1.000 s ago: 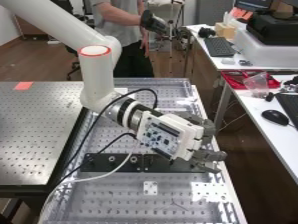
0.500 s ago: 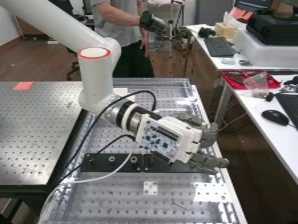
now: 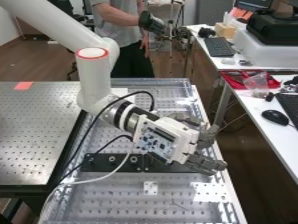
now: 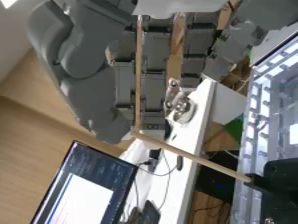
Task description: Grab the chopstick and place it in the clear container
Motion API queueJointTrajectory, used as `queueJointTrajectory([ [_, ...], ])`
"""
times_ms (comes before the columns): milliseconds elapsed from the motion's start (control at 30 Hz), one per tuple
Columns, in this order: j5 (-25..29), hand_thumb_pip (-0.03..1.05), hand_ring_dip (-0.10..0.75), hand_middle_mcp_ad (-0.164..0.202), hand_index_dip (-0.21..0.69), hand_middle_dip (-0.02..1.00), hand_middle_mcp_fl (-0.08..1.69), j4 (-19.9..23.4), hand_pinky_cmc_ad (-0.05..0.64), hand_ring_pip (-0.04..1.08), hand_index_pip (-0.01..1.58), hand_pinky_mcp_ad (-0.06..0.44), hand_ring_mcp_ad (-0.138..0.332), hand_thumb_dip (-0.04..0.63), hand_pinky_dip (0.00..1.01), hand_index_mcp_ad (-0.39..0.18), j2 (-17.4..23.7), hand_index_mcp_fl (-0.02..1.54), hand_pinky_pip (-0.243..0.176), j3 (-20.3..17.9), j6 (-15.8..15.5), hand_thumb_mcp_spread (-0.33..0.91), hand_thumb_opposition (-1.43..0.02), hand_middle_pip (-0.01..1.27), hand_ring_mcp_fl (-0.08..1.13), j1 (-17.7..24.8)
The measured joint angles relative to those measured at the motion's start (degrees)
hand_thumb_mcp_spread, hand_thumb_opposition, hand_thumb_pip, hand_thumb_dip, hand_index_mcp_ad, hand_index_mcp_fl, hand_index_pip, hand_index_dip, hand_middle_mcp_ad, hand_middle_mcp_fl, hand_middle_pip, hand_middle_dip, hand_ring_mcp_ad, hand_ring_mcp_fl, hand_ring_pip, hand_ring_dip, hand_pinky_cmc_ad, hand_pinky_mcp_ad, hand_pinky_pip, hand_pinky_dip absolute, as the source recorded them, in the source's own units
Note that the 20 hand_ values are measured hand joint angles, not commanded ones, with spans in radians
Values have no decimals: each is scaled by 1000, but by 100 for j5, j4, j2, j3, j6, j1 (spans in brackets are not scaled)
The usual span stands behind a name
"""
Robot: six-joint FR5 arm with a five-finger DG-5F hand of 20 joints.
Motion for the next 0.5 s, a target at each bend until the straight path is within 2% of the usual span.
queueJointTrajectory([
  [67,25,696,394,-63,-30,597,803,24,518,12,965,155,99,279,166,-119,11,597,26,-18,0,518,-867,531,326,3],
  [133,49,696,400,-61,-30,590,803,31,515,23,969,159,99,279,166,-122,15,597,26,-28,4,518,-869,531,393,6],
  [267,67,696,389,-61,-35,583,803,62,515,14,963,152,96,279,166,-122,21,602,26,-46,6,518,-855,531,340,9],
  [367,58,696,400,-63,-35,583,810,60,497,21,967,155,99,279,166,-119,24,620,26,-45,2,518,-855,531,394,12],
  [500,59,693,394,-63,-35,583,810,47,497,12,949,147,96,279,166,-119,26,628,26,-43,2,518,-855,531,339,17],
])
